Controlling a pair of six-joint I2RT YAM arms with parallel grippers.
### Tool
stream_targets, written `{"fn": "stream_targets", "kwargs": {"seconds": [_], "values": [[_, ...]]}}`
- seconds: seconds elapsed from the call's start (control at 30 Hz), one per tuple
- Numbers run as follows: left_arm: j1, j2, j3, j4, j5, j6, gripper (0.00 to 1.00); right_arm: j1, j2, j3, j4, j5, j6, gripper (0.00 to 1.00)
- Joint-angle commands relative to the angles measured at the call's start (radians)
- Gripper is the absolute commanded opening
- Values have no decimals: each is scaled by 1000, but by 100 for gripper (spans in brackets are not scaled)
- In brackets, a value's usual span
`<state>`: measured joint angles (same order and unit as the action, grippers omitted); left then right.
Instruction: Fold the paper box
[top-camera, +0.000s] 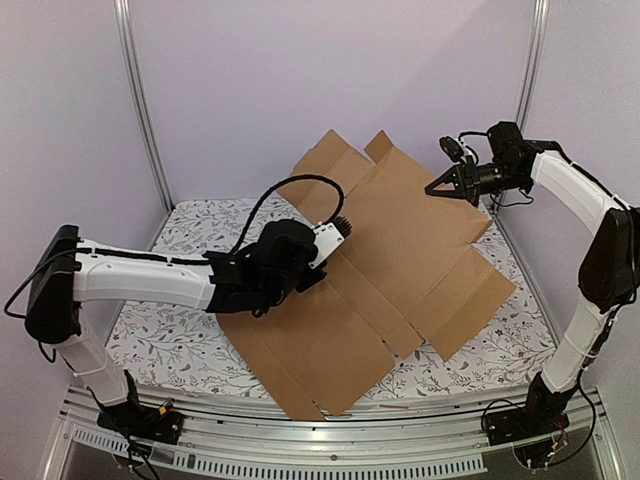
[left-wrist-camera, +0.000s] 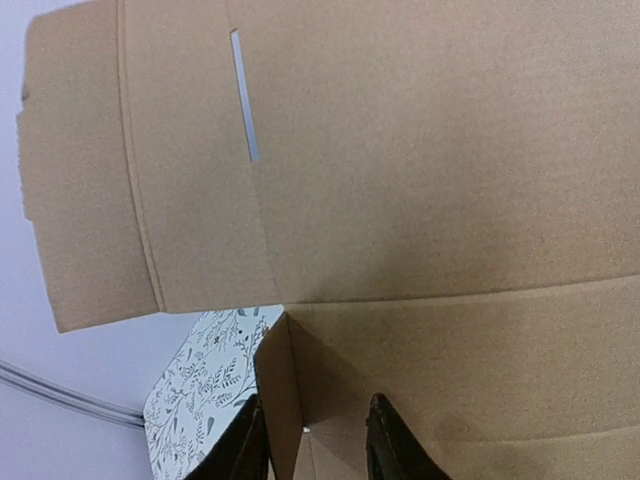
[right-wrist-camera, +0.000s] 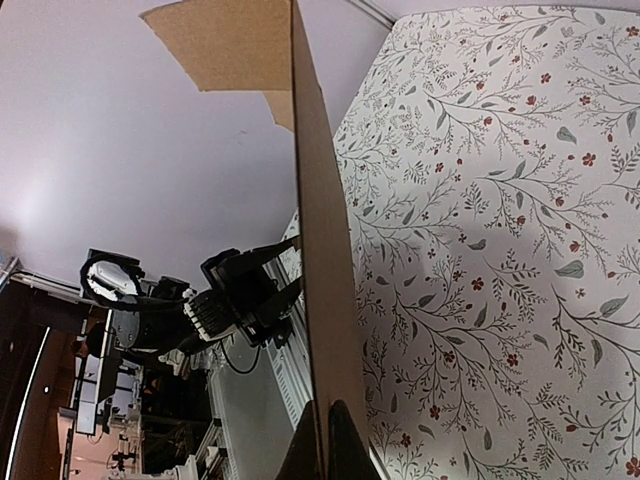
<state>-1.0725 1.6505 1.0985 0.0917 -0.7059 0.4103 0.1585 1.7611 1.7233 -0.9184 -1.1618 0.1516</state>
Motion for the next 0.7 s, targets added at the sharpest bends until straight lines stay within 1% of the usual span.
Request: {"fn": "stream_targets", "kwargs": {"seconds": [0.0,0.07,0.13,0.2,0.23,0.3,0.4,0.47,0.53,0.6,0.67], "values": [[-57,77,57,23,-32,-29,41,8,2,-8,16,-52,18,0],[-80,100,74,22,-47,-55,49,7,0,-7,17,-50,20,0],[-92,106,86,2,-46,-90,54,7,-4,-8,16,-42,16,0],[-93,79,90,-41,-22,-139,58,7,-9,-15,14,-34,9,0],[-90,52,81,-55,-3,-156,60,6,-10,-18,14,-31,3,0],[-78,-30,47,-82,78,-166,67,7,-17,-26,11,-25,-10,0],[-49,-196,0,-189,230,-168,73,7,-27,-31,-4,-14,-45,0],[-6,-319,-18,-269,331,-186,81,7,-33,-26,-27,-1,-79,0],[67,-443,-23,-354,455,-218,87,7,-39,-11,-78,21,-139,0],[169,-538,-16,-415,603,-253,88,11,-38,17,-150,41,-233,0],[298,-598,-10,-453,686,-283,89,16,-35,33,-209,38,-315,0]]}}
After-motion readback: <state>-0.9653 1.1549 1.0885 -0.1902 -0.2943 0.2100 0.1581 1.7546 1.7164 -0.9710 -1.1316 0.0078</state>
